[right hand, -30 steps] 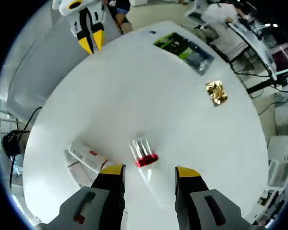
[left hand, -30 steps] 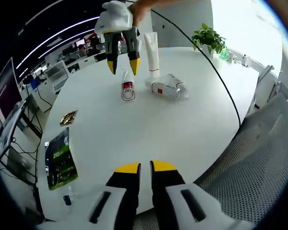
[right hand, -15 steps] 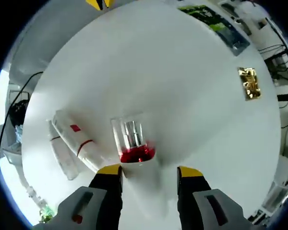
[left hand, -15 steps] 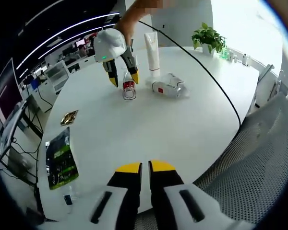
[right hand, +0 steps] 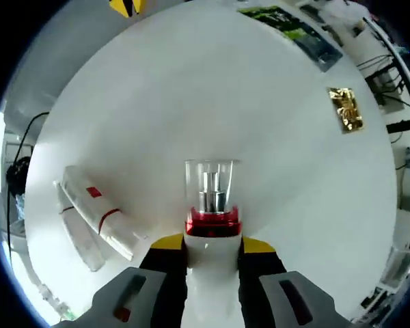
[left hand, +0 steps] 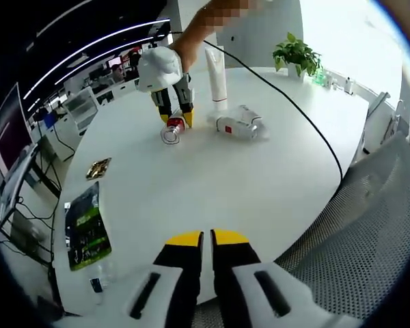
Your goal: Arrange the skincare products in the storage area until every visible bottle or jar stands upright without overlapping.
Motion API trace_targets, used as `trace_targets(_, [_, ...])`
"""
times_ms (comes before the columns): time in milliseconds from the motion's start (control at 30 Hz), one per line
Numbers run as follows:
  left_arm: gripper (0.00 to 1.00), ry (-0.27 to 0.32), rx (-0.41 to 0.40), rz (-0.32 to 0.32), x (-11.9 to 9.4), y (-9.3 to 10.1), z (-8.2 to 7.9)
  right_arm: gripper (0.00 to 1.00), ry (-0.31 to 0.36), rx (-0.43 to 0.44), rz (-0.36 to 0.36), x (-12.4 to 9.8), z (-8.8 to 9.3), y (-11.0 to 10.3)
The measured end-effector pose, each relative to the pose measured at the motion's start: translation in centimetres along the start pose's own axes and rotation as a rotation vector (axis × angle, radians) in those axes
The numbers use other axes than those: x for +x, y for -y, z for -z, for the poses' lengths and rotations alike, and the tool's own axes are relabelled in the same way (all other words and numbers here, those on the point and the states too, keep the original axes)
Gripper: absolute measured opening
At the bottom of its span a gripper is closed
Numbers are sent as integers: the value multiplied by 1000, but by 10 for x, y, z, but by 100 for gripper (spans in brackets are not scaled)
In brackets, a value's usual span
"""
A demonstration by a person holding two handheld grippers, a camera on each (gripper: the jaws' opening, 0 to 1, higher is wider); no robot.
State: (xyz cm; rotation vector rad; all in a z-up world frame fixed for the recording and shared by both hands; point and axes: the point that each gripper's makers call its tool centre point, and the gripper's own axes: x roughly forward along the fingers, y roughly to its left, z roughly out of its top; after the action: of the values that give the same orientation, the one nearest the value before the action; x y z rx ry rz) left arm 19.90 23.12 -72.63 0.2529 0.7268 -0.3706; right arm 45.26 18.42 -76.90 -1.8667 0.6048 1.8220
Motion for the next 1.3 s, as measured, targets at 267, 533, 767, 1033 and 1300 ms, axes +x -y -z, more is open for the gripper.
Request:
trace_targets(267, [0, -3, 0, -3, 0, -1, 0, 21, 155, 224, 55, -33, -9, 16])
trace_targets(533, [0, 0, 12, 1, 0, 1, 0, 20, 285, 380, 181, -82, -6, 35])
trace_targets(767, [0, 16, 17, -6, -2, 0, -4, 20, 451, 614, 243, -108, 1, 38])
trace_targets(1033, [0, 17, 23, -10, -2, -1, -3, 20, 524, 678, 326, -138, 15, 28])
trace_targets(1300, [2, 8, 28, 0, -1, 1, -2, 20, 744, 791, 464, -203, 9, 11])
